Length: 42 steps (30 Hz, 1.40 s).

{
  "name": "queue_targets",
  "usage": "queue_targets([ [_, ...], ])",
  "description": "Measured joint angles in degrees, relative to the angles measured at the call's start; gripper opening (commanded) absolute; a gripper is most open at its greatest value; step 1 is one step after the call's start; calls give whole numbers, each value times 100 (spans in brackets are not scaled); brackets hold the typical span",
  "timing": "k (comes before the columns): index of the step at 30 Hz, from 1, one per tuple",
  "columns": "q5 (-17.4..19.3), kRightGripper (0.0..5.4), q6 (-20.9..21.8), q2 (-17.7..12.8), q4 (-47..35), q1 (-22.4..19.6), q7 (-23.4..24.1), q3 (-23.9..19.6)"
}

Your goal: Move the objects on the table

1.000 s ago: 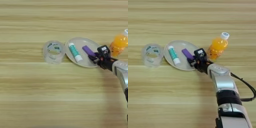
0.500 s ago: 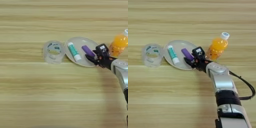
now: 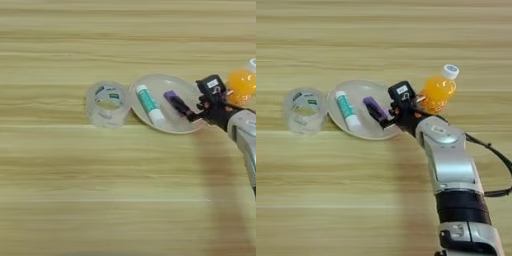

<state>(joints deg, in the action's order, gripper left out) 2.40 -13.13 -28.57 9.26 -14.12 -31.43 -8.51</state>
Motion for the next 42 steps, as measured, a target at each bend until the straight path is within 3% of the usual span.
queue_targets([
  [6,27,537,169,15,-192,-14,495,-382],
  [24,460,537,924,167,-421,-346,1169,-1080],
  [42,509,537,1034,137,632,-357,1605,-1471],
])
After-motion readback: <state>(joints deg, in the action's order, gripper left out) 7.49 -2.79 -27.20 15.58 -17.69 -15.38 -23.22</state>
